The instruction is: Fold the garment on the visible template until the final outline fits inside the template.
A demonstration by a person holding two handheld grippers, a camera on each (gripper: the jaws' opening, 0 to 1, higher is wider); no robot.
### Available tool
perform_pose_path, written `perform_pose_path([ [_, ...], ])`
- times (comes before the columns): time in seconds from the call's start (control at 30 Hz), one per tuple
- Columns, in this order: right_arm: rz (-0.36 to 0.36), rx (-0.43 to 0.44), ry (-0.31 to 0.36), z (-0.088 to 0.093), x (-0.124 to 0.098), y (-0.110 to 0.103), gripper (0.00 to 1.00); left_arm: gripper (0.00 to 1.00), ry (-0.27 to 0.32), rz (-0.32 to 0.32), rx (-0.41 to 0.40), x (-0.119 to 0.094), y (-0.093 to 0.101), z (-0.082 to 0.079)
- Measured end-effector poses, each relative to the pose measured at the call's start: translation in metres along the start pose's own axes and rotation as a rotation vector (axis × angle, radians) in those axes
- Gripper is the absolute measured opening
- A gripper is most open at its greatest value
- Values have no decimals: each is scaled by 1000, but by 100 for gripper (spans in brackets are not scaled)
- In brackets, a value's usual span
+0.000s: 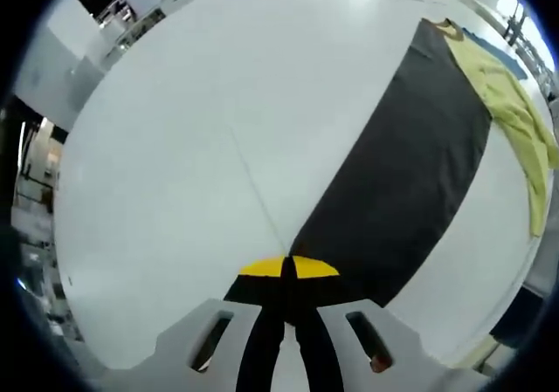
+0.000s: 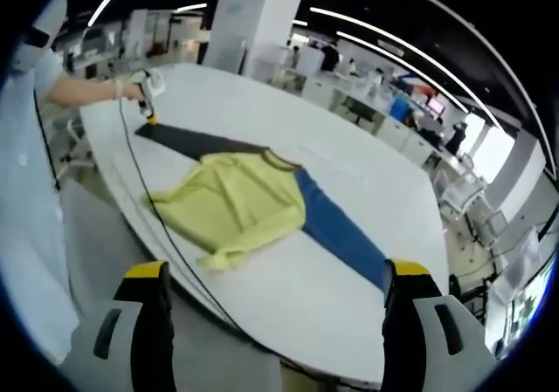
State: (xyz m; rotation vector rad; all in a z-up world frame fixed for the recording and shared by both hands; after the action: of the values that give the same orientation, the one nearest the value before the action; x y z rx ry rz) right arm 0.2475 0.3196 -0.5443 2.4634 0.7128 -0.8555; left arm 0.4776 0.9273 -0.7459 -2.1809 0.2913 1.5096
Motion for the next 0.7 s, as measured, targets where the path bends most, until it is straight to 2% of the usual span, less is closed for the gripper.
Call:
perform_pose_path([
  [0.7, 0, -3, 2, -1, 0, 3, 100, 0, -18, -5, 28, 3, 3, 1],
])
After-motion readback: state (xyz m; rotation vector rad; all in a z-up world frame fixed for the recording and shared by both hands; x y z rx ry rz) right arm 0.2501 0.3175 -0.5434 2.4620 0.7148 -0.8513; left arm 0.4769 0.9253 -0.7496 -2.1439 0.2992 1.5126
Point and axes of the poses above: the point that each gripper's makers call its tool centre point, and the gripper's own axes: x roughly forward along the fingers, y roughly to its right, z roughly out of its underside, the point moved 2 cm from there along -x, roughly backward along the fingers, and after that the axes turned 5 degrees about -z, right-handed, at the moved point
